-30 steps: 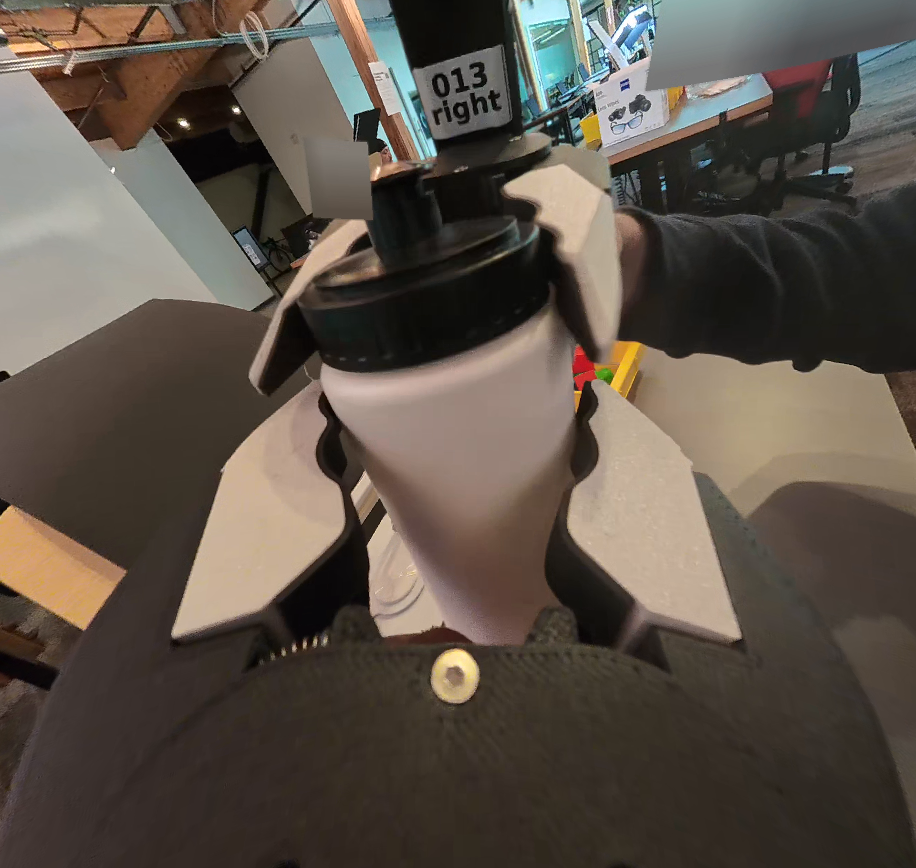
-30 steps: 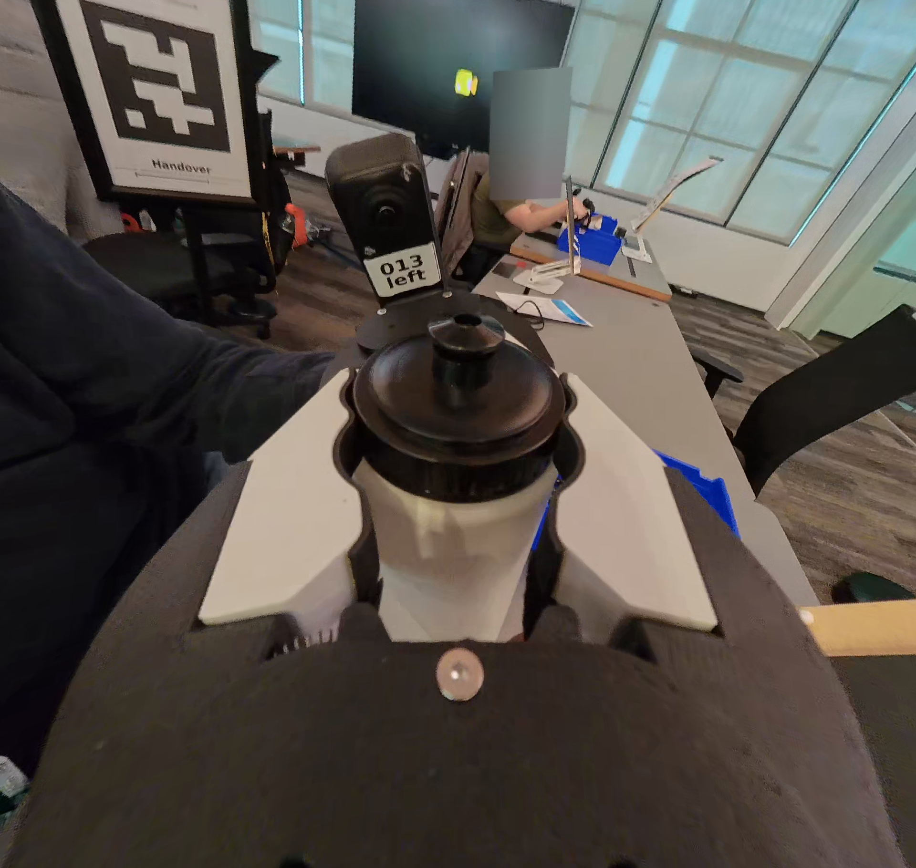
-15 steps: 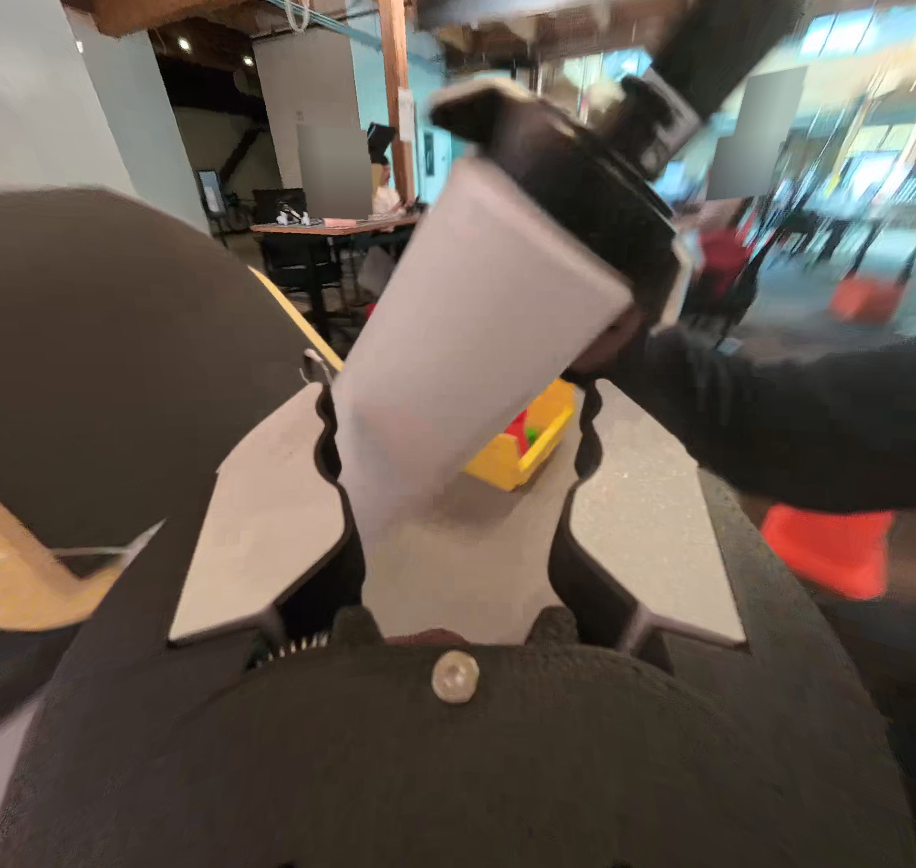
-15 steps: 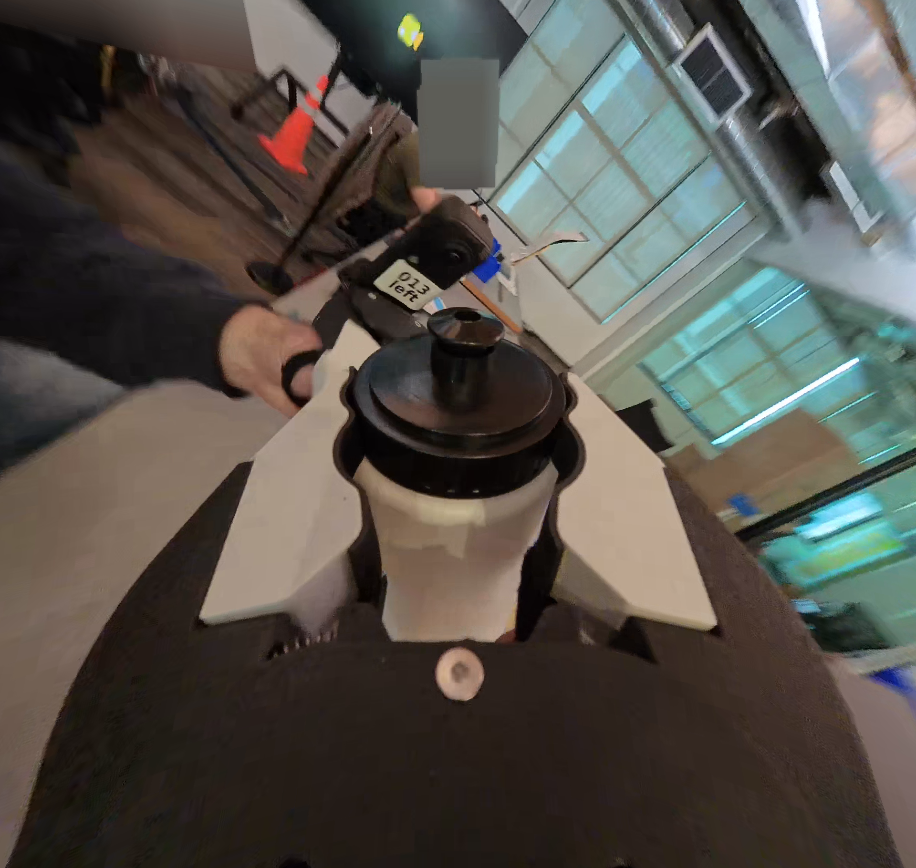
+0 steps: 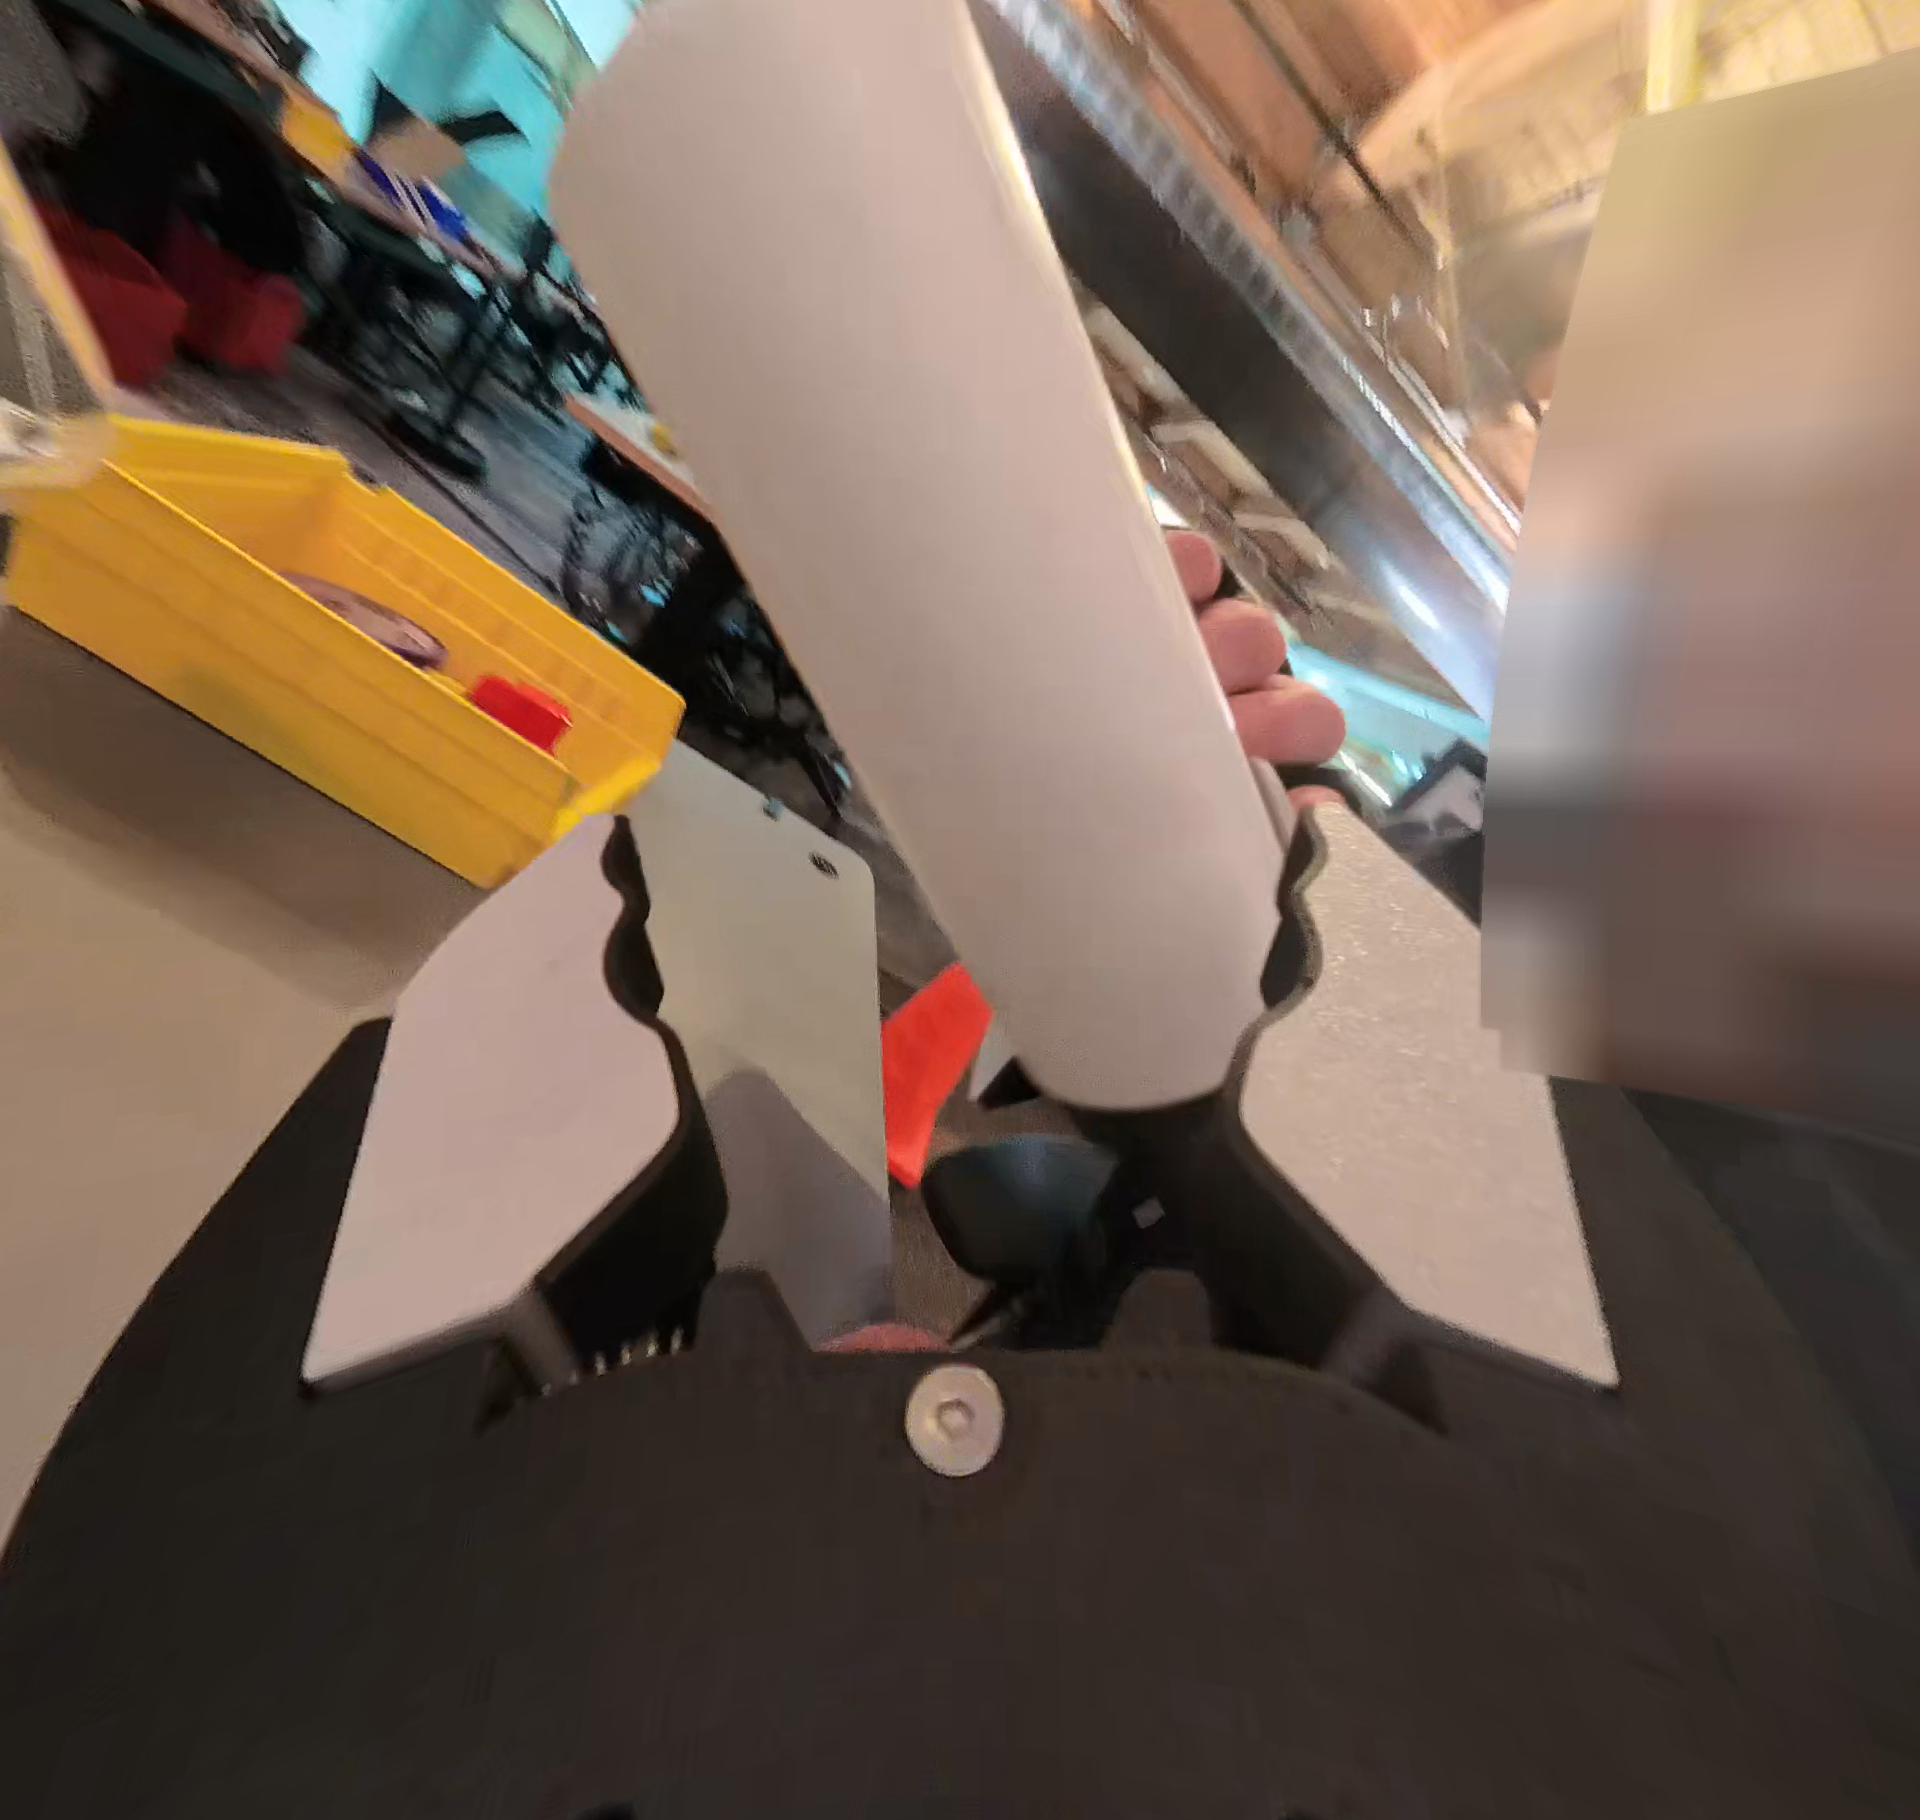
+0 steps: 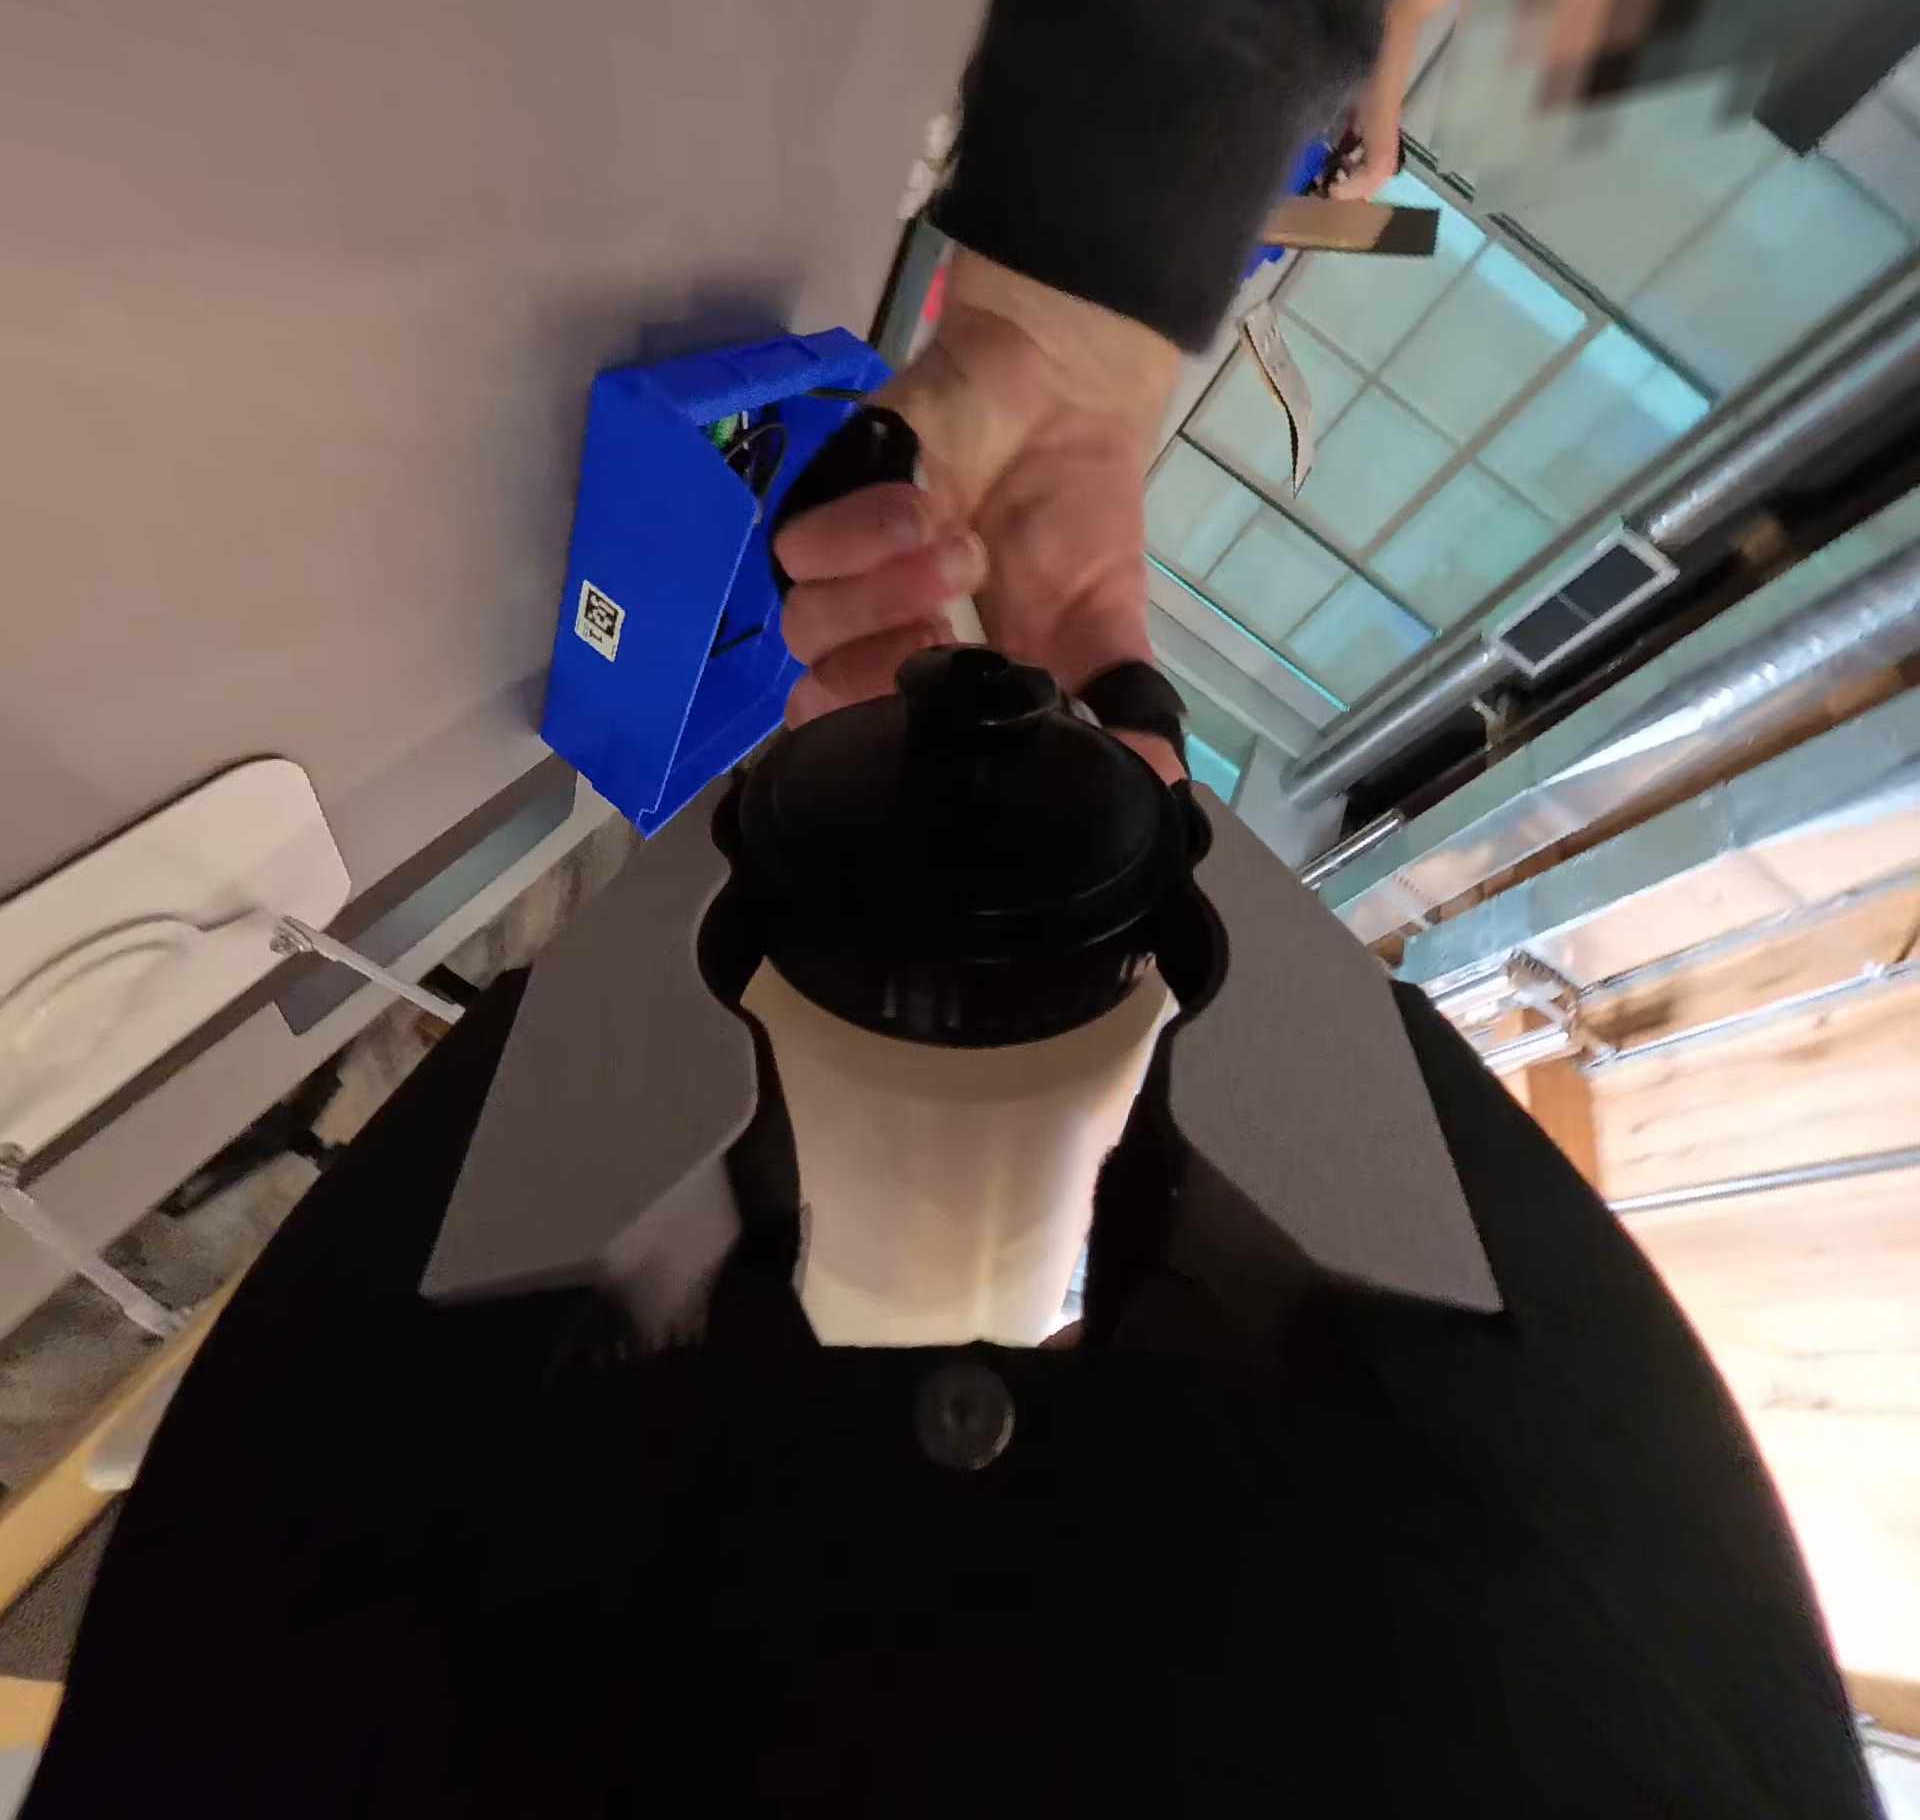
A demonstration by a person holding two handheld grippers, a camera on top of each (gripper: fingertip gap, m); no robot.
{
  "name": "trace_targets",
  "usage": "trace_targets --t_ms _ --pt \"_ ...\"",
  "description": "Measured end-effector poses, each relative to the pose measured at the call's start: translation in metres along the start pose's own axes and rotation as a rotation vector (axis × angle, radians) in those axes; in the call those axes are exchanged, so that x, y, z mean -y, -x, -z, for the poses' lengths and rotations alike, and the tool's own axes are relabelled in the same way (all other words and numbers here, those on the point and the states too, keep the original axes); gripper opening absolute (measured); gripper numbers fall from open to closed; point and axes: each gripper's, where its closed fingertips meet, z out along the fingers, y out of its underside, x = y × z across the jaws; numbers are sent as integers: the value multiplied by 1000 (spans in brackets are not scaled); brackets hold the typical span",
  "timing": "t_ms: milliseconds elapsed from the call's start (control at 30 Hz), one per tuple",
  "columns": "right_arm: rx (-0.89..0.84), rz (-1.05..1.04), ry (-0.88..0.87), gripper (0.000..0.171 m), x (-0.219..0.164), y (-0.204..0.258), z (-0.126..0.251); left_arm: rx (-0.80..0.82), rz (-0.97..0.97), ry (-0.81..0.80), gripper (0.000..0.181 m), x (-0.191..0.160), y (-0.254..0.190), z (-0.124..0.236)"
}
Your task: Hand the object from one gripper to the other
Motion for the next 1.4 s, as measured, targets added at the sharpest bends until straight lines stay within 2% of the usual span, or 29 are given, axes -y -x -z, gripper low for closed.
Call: trace_targets --t_ms 67,200,300,400,533,633,733,833,1000,1033,1100,1200,1400 --pt "27 85 17 75 6 12 -7 -28 6 91 123 -10 -6 -12" --pt "54 155 -18 75 24 28 -14 -46 10 179 123 -23 -9 -27" --pt "52 180 -17 75 32 32 -17 -41 -9 250 105 -38 -4 -34" --pt "61 188 -22 76 36 39 -20 -58 -13 249 103 -45 -4 -37" --pt "121 162 4 77 36 54 -22 0 -105 252 98 -49 2 -39" --pt "112 71 5 95 38 50 -16 77 -210 234 95 -40 6 -36" --pt "108 -117 -49 96 41 41 -1 207 -350 208 93 -24 14 -26" --pt "47 -355 -49 89 24 23 15 362 -527 203 93 -10 21 -13" --pt "-164 -955 -182 65 -28 -21 58 546 -844 228 93 3 16 -6" --pt "-197 -1083 -218 65 -42 -29 66 589 -913 254 93 3 17 -6" --pt "-227 -1257 -233 90 -71 -35 75 677 -1043 323 93 4 20 -5" --pt "-153 -1364 -257 114 -87 -34 73 766 -1191 460 93 2 23 -5" --pt "119 -1327 -188 119 -82 -9 42 857 -1356 669 93 5 26 -5"
